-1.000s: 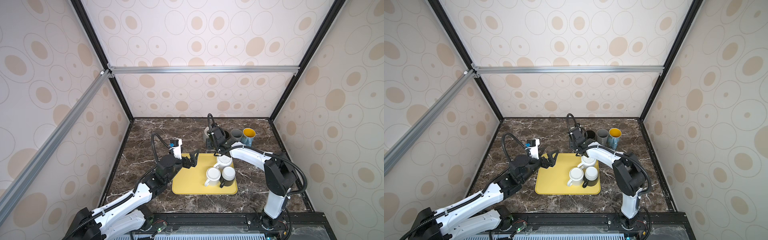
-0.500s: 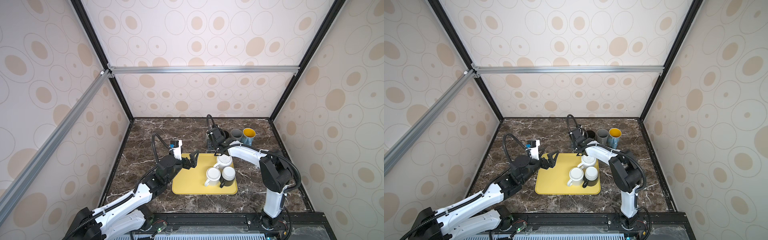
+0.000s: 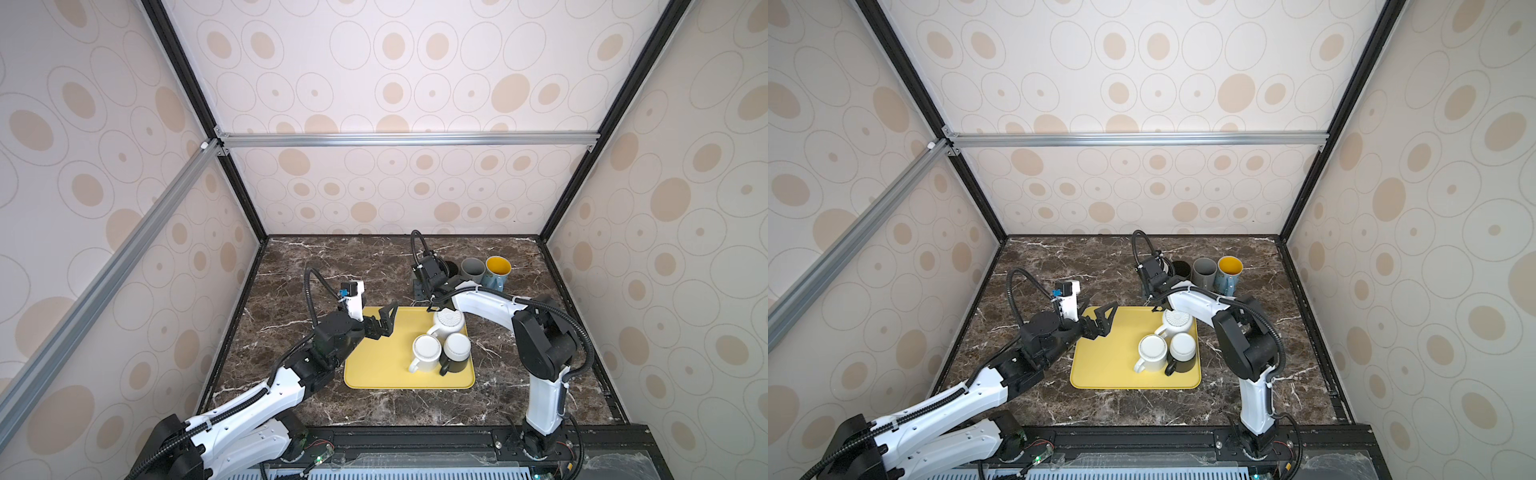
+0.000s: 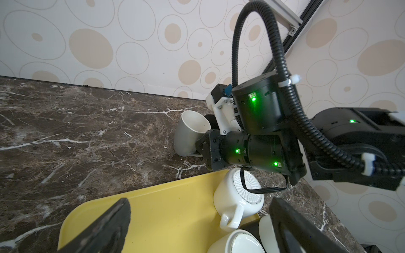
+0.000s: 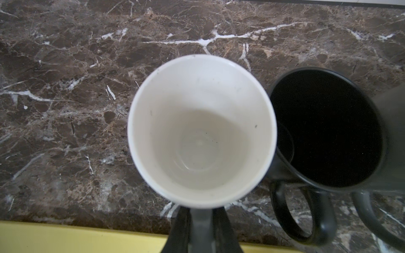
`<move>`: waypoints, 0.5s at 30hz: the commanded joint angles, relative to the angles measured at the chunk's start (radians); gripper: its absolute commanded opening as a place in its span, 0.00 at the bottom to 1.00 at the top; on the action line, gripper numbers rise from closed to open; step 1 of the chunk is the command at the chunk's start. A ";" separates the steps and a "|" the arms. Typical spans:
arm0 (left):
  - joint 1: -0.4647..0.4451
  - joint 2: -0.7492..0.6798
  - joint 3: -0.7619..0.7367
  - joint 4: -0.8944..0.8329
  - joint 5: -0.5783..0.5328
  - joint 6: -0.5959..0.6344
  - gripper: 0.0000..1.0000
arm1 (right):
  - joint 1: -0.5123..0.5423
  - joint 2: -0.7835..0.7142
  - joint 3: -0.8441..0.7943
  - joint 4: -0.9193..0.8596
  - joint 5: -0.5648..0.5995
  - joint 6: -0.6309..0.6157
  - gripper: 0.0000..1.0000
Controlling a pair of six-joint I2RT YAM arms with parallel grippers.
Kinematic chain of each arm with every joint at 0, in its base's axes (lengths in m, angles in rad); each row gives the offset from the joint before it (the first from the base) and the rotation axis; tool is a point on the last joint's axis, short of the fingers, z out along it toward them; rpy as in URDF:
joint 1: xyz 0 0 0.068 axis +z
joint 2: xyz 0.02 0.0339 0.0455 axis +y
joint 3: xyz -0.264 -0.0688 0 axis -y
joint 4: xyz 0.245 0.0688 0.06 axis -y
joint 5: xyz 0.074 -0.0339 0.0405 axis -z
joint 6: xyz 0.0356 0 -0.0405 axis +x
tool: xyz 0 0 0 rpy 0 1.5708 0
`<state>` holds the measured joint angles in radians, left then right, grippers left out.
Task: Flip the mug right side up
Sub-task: 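Lower the grey mug upright beside the black mug with the right gripper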
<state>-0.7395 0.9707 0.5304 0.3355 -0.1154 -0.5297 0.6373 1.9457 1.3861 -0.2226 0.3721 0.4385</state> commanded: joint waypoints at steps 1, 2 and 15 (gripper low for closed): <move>0.000 -0.013 0.000 0.025 -0.013 0.014 1.00 | -0.002 0.001 0.040 0.026 0.033 0.015 0.00; 0.001 -0.014 -0.001 0.025 -0.015 0.014 1.00 | -0.002 0.002 0.041 0.026 0.032 0.017 0.00; 0.001 -0.019 -0.012 0.030 -0.015 0.011 1.00 | -0.002 0.025 0.051 0.007 0.048 0.040 0.00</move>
<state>-0.7395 0.9684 0.5186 0.3424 -0.1188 -0.5297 0.6373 1.9629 1.3998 -0.2268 0.3786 0.4625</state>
